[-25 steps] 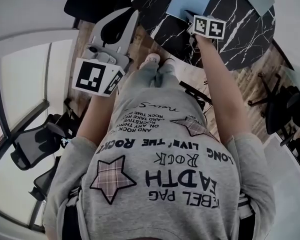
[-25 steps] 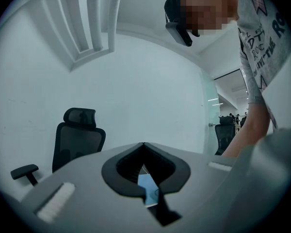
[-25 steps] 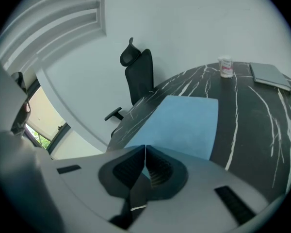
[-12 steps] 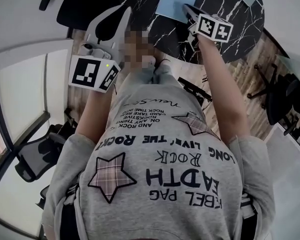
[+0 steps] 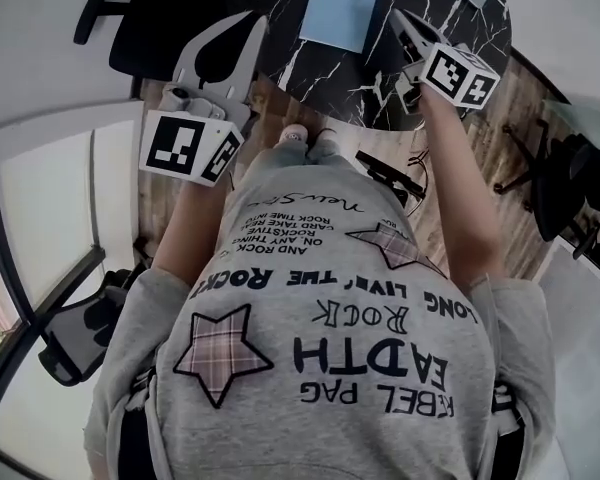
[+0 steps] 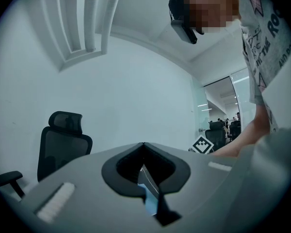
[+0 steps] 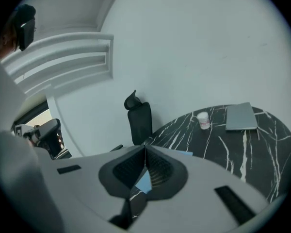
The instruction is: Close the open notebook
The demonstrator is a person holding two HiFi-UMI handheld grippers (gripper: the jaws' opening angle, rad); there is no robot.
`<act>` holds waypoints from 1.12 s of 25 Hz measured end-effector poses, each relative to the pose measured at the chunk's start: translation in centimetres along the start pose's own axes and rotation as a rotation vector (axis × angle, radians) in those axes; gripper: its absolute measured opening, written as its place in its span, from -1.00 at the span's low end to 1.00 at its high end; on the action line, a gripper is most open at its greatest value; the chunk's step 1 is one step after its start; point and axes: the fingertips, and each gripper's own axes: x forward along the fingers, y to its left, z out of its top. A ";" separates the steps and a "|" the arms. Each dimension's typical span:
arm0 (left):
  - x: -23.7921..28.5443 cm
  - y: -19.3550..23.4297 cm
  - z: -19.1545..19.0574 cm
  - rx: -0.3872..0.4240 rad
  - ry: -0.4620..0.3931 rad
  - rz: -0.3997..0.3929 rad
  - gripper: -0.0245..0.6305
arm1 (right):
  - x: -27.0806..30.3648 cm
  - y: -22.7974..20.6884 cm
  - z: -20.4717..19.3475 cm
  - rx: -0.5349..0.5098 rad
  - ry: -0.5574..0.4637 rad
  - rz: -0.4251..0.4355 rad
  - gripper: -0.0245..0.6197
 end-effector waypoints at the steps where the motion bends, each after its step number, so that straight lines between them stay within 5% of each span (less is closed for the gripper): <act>1: 0.1 0.0 0.1 0.002 -0.003 -0.003 -0.90 | -0.8 0.1 0.8 -0.012 -0.022 -0.008 -0.88; 13: -0.3 0.7 0.3 0.006 -0.010 0.003 -0.90 | -11.6 1.1 6.0 -0.108 -0.241 -0.103 -0.88; 28: -1.2 0.7 1.5 0.019 -0.040 0.014 -0.90 | -20.0 5.3 9.3 -0.287 -0.378 -0.220 -0.88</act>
